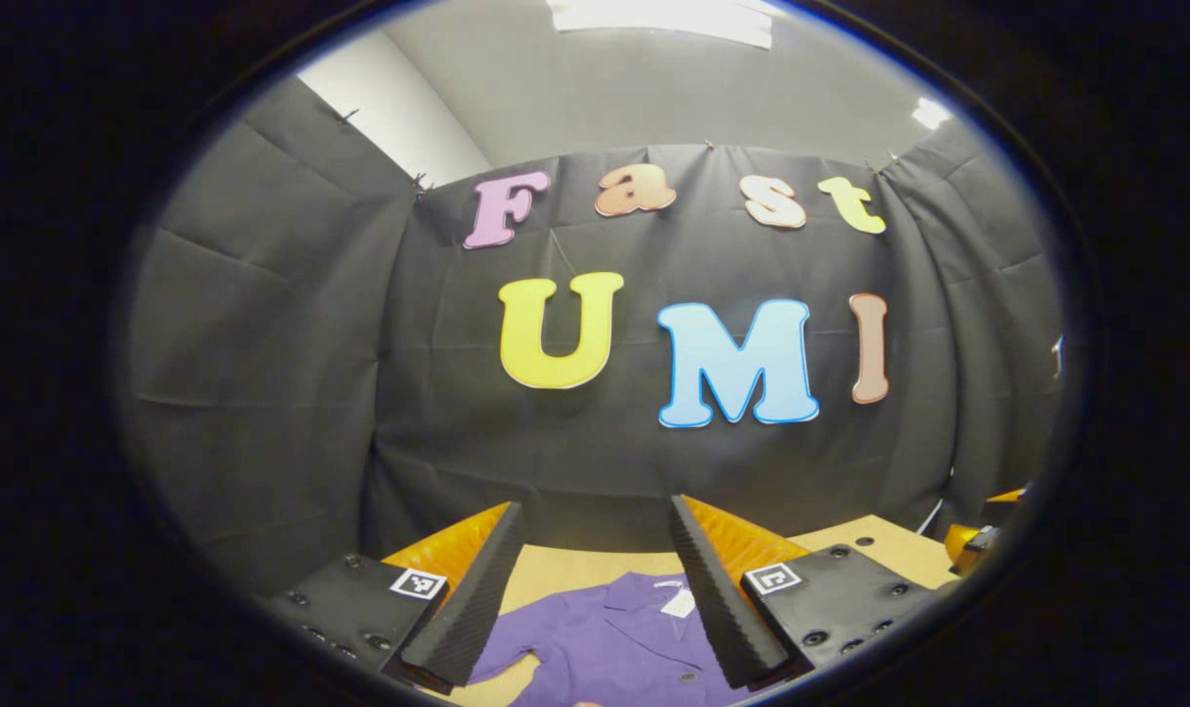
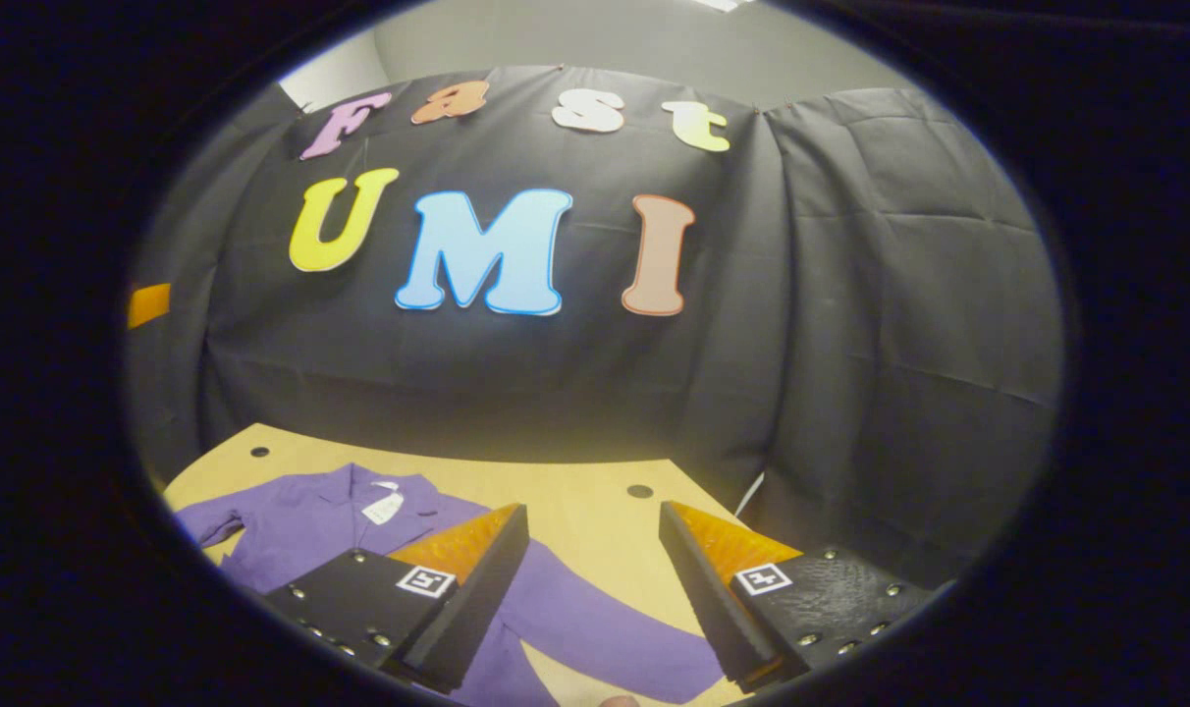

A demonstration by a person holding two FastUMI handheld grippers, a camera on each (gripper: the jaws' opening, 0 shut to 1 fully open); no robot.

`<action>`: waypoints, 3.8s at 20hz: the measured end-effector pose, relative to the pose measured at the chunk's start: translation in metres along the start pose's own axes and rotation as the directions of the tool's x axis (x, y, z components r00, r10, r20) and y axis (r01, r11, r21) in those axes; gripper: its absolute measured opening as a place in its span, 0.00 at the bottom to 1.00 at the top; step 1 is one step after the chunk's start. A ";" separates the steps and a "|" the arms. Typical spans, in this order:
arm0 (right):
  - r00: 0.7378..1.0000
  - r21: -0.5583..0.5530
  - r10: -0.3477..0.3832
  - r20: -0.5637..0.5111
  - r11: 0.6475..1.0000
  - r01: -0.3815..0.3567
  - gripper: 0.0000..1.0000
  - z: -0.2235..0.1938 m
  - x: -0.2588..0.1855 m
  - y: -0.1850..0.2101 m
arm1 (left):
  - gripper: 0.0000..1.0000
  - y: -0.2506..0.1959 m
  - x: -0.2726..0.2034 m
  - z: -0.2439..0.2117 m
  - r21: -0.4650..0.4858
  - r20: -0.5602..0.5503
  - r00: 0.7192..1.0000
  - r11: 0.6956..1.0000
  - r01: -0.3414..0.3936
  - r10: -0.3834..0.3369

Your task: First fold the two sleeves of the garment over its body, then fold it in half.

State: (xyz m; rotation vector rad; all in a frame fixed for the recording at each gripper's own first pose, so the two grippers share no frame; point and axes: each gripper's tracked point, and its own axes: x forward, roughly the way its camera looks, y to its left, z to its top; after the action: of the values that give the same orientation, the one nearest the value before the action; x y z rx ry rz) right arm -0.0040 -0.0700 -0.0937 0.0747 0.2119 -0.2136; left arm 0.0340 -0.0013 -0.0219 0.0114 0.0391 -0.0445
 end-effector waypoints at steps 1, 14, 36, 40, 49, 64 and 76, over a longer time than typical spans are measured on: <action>1.000 0.009 -0.020 -0.021 1.000 0.021 0.88 -0.009 0.002 -0.008 | 0.95 0.000 0.002 0.000 -0.004 -0.001 1.000 1.000 0.002 -0.002; 0.821 0.103 -0.280 -0.498 0.921 0.377 0.88 -0.194 0.001 -0.103 | 0.95 -0.015 0.020 -0.024 0.001 -0.041 0.997 0.998 0.067 -0.067; 0.683 0.208 -0.179 -0.708 0.871 0.444 0.78 -0.273 0.011 -0.106 | 0.94 -0.008 0.023 -0.035 -0.043 -0.043 0.996 0.996 0.081 -0.083; 0.670 0.216 -0.184 -0.720 0.857 0.468 0.28 -0.273 0.009 -0.104 | 0.94 -0.007 0.020 -0.035 -0.050 -0.030 0.995 0.995 0.092 -0.093; 0.774 0.280 -0.116 -0.622 0.891 0.358 0.02 -0.207 0.029 -0.068 | 0.95 0.007 0.014 -0.038 -0.061 -0.022 0.997 0.995 0.077 -0.078; 0.955 0.241 0.156 -0.253 0.966 -0.094 0.01 0.005 0.096 0.101 | 0.95 0.059 0.005 -0.064 -0.065 -0.076 0.997 0.998 0.000 -0.005; 0.916 0.143 0.378 -0.130 0.922 -0.360 0.01 0.058 0.120 0.237 | 0.95 0.105 -0.002 -0.088 -0.058 -0.136 0.988 0.995 -0.085 0.077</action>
State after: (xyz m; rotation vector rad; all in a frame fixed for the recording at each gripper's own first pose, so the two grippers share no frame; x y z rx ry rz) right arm 0.1739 0.1306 -0.0512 0.2463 0.3365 0.1604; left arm 0.0335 0.1051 -0.1086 -0.0482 0.1743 0.0389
